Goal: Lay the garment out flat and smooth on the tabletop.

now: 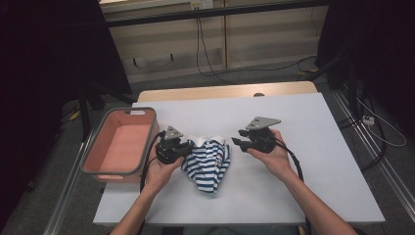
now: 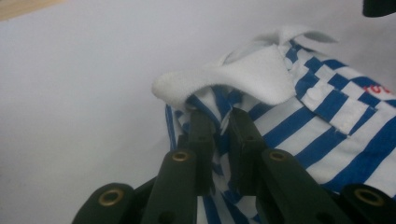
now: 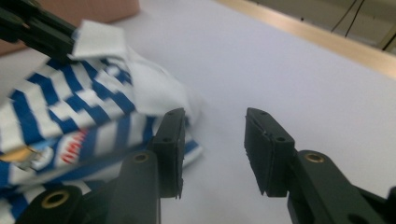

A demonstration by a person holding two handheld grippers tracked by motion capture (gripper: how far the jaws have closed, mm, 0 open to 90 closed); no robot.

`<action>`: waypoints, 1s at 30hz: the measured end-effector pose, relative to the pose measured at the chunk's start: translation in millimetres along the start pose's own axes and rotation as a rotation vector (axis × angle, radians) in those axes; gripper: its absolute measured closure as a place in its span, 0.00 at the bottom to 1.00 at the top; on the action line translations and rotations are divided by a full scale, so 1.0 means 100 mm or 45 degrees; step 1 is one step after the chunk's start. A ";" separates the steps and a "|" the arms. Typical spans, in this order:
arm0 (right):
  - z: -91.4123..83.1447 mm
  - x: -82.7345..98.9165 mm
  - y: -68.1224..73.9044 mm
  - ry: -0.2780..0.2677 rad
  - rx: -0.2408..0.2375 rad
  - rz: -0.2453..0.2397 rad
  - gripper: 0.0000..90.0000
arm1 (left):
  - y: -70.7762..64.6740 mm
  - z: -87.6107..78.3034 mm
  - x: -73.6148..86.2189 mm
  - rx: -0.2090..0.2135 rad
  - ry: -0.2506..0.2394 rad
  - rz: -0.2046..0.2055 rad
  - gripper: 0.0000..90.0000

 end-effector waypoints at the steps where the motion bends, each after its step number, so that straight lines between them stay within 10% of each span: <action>1: 0.02 0.06 -0.02 0.020 0.003 0.004 0.68 | 0.00 0.01 0.01 0.000 0.004 0.001 0.90; 15: 0.40 0.39 0.21 0.148 -0.077 0.042 0.53 | 0.02 0.07 0.17 0.008 0.064 -0.012 0.90; 22: 0.40 0.43 0.35 0.206 -0.176 0.041 0.96 | 0.02 0.07 0.18 0.024 0.064 -0.045 0.90; 30: 0.24 0.26 0.14 0.139 -0.100 0.030 0.99 | 0.03 0.02 0.11 0.032 0.009 -0.094 0.90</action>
Point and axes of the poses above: each handheld gripper's, and its own axes: z roughly forward along the jaws, x roughly out of its underside, y roughly to its left, the point moved 10 cm from there along z, roughly forward along the jaws, and after that the axes turned 15 degrees about -y, right-handed, at the moved point
